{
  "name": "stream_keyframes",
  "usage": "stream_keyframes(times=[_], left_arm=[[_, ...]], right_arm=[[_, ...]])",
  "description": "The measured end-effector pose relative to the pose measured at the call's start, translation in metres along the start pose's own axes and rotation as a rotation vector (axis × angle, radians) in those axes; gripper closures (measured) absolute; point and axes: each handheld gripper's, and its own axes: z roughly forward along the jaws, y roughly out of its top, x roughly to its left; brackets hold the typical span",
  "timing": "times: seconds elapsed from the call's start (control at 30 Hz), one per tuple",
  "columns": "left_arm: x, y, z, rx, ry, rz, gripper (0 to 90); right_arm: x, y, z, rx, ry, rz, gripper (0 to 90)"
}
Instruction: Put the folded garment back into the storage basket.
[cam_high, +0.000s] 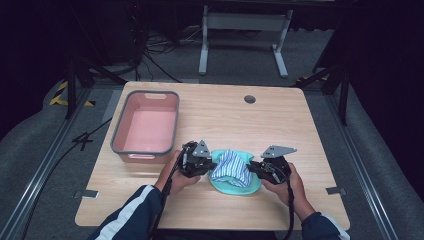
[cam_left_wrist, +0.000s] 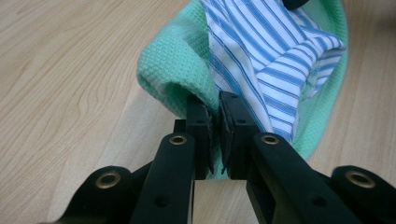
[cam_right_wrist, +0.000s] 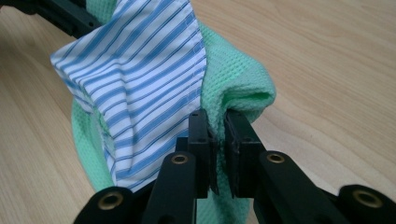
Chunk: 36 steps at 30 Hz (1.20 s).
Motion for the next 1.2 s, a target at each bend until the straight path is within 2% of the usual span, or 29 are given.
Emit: stream_keyframes(times=[0.1, 0.2, 0.5, 0.8, 1.07, 1.2], left_arm=[[0.001, 0.004, -0.006, -0.001, 0.009, 0.012, 83.3], [0.005, 0.008, -0.012, -0.007, 0.017, 0.007, 83.3], [0.014, 0.023, -0.031, -0.014, 0.041, 0.015, 83.4], [0.028, 0.029, -0.046, -0.048, 0.075, 0.009, 83.5], [0.04, 0.03, -0.063, -0.07, 0.118, 0.001, 83.5], [0.044, 0.029, -0.071, -0.079, 0.131, -0.005, 83.5]], right_arm=[[0.002, 0.008, -0.002, -0.012, -0.004, -0.007, 82.0], [0.005, 0.017, -0.004, -0.021, -0.004, -0.008, 82.1], [0.006, 0.034, -0.007, -0.034, -0.002, 0.012, 82.2], [0.006, 0.059, -0.013, -0.073, -0.018, -0.018, 82.2], [0.01, 0.084, -0.007, -0.087, -0.022, -0.055, 82.2], [0.016, 0.098, -0.003, -0.09, -0.018, -0.075, 82.3]])
